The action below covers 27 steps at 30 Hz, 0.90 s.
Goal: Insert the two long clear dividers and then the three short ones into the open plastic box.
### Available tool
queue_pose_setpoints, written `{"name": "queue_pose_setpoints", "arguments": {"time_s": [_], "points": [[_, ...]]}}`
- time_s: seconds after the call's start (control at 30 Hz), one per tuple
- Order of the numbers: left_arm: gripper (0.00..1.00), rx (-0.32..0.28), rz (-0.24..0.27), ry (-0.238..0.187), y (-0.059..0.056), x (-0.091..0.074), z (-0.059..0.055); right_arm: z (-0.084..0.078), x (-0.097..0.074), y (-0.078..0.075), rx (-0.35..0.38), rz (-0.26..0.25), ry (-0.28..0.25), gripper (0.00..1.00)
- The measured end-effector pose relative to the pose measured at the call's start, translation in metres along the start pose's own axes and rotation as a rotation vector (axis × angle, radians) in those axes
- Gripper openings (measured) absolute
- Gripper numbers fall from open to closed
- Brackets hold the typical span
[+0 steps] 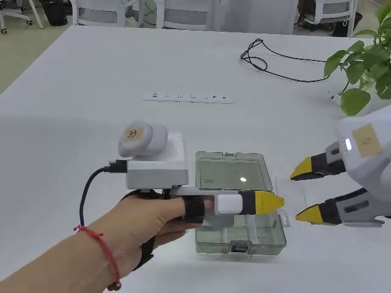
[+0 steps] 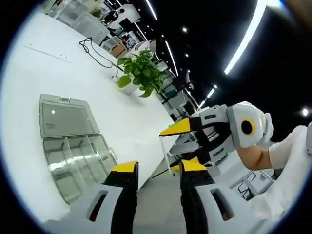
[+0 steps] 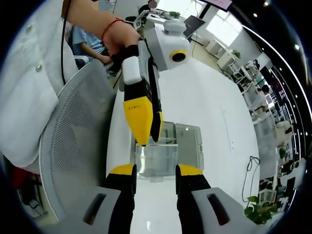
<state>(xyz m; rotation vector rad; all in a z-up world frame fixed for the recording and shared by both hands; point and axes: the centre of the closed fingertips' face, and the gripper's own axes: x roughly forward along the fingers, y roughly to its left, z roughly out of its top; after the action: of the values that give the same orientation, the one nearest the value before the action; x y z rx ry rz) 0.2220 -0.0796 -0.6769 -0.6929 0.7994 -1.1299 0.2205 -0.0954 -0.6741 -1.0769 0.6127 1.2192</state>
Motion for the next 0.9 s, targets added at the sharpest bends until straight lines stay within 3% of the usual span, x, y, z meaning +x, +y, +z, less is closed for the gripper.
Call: {"name": "queue_pose_setpoints", "arguments": {"time_s": [0.3, 0.63, 0.9], "points": [[0.13, -0.054, -0.031, 0.02, -0.007, 0.005, -0.007, 0.008, -0.002, 0.004, -0.005, 0.004, -0.002, 0.33], [0.01, -0.039, -0.054, 0.032, -0.011, 0.006, -0.009, 0.011, 0.0, 0.007, -0.014, 0.015, 0.003, 0.33], [0.0, -0.044, -0.065, 0.03, -0.012, 0.007, -0.01, 0.011, 0.001, 0.008, -0.016, 0.019, 0.006, 0.33]]}}
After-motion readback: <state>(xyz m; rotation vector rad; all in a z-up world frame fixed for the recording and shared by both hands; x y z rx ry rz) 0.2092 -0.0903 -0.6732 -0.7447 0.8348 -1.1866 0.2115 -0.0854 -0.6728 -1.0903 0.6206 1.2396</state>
